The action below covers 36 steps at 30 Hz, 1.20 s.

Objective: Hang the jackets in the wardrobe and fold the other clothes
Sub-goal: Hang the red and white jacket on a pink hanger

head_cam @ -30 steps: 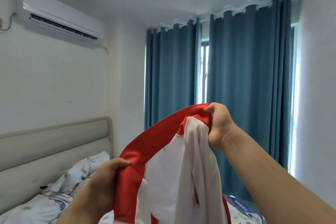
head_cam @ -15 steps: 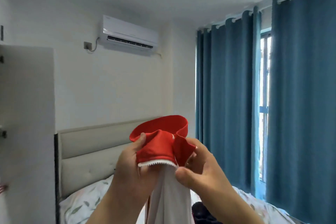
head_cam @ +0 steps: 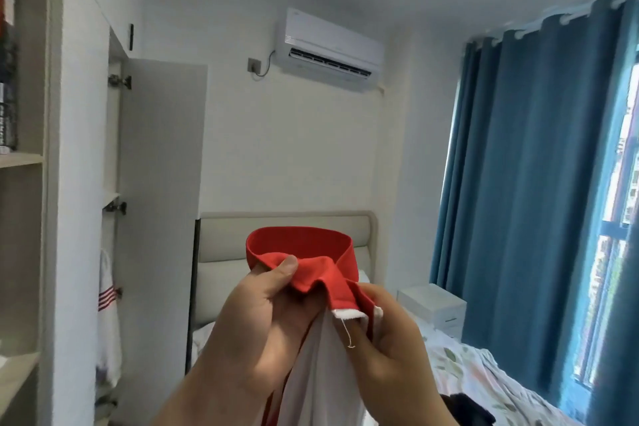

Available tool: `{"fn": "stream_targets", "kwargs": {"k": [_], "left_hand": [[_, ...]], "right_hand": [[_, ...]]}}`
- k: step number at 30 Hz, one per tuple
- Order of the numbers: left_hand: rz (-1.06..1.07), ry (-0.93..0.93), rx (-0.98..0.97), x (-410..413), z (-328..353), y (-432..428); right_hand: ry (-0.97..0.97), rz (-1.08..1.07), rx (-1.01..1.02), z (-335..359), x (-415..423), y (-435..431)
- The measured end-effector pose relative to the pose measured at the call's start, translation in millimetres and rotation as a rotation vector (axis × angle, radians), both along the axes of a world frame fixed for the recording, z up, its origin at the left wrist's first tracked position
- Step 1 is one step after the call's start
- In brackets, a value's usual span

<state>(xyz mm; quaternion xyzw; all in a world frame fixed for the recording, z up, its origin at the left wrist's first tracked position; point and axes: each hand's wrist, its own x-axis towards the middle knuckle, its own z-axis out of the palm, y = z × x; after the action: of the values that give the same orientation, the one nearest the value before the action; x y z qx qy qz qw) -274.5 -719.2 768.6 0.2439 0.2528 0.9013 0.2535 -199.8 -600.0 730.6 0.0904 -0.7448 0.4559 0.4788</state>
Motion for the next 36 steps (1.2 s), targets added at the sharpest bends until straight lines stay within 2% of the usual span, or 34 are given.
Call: {"fn": "stream_targets", "kwargs": {"k": [4,6,8,11,13,14,17,19,25,28,31,36], "left_hand": [[0.06,-0.039,-0.031,-61,-22,-40],[0.131,0.03,-0.072,-89,-35,-59],[0.309,0.113,-0.149,-114,-51,-77],[0.665,0.301,-0.464,-149,-78,-96],[0.62,0.398,-0.628,-164,-89,-101],[0.51,0.382,-0.657,-170,-94,-102],[0.191,0.088,-0.575,-181,-106,-104],[0.159,-0.033,-0.512,-190,-114,-106],[0.373,-0.151,-0.362,-239,-118,-100],[0.44,-0.125,-0.415,-264,-120,-84],[0.608,-0.107,-0.539,-293,-122,-64],[0.785,-0.146,-0.66,-334,-136,-39]], "right_hand": [[-0.027,0.054,-0.123,-7,-57,-26],[-0.072,0.12,-0.208,-5,-77,-38],[-0.144,0.196,-0.364,-5,-96,-48],[-0.238,0.295,-0.583,-6,-118,-55],[-0.286,0.384,-0.655,-6,-131,-55],[-0.304,0.425,-0.686,-7,-138,-53],[-0.329,0.516,-0.726,-10,-157,-45],[-0.34,0.543,-0.729,-14,-170,-40],[-0.388,0.482,-0.8,-43,-229,-21],[-0.389,0.435,-0.817,-56,-264,-6],[-0.418,0.378,-0.821,-68,-302,17],[-0.494,0.339,-0.804,-94,-362,51]]}}
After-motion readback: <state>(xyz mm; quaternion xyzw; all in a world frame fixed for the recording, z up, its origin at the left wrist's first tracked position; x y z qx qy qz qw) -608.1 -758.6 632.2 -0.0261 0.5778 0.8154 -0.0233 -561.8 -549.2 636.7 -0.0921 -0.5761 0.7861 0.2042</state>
